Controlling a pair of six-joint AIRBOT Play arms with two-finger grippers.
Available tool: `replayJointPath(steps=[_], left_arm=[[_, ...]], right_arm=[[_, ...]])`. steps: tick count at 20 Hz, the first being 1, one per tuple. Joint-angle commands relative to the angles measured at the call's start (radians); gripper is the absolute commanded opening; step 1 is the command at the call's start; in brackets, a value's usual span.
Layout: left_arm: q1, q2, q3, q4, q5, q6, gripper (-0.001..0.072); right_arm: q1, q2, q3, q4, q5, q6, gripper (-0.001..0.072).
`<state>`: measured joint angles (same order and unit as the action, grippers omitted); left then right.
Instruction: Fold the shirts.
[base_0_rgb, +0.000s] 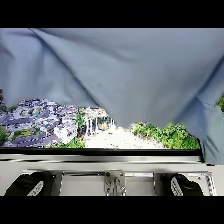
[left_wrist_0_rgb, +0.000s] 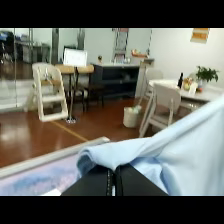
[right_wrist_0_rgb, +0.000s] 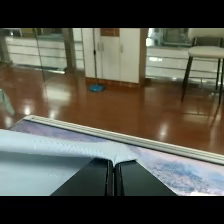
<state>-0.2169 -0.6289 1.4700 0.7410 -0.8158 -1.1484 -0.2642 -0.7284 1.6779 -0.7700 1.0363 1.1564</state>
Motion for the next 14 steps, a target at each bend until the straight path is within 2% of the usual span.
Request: replayJointPath(steps=[1,6,8,10,12,14], left_arm=[[0.002,0.003,-0.085,0.034,-0.101,-0.053,0.0033],[-0.003,0.003,-0.469,0.045,-0.169,-0.087,0.0033],[-0.016,0.003,-0.625,0.045,-0.165,-0.094,0.0033],[-0.034,0.002,-0.763,0.045,-0.160,-0.121,0.0033],[-0.053,0.002,-0.846,0.045,-0.160,-0.134,0.0033],[-0.066,0.003,-0.869,0.045,-0.162,-0.148,0.0033]], right_arm=[[-0.001,-0.075,0.018,-0.025,0.023,-0.006,0.0064],[0.044,-0.370,-0.026,-0.026,0.435,-0.016,0.0065],[0.132,-0.482,-0.111,-0.063,0.491,0.001,0.0065],[0.253,-0.584,-0.217,-0.134,0.442,0.003,0.0065],[0.368,-0.693,-0.293,-0.222,0.304,0.003,0.0065],[0.443,-0.798,-0.298,-0.284,0.171,0.052,0.0065]])
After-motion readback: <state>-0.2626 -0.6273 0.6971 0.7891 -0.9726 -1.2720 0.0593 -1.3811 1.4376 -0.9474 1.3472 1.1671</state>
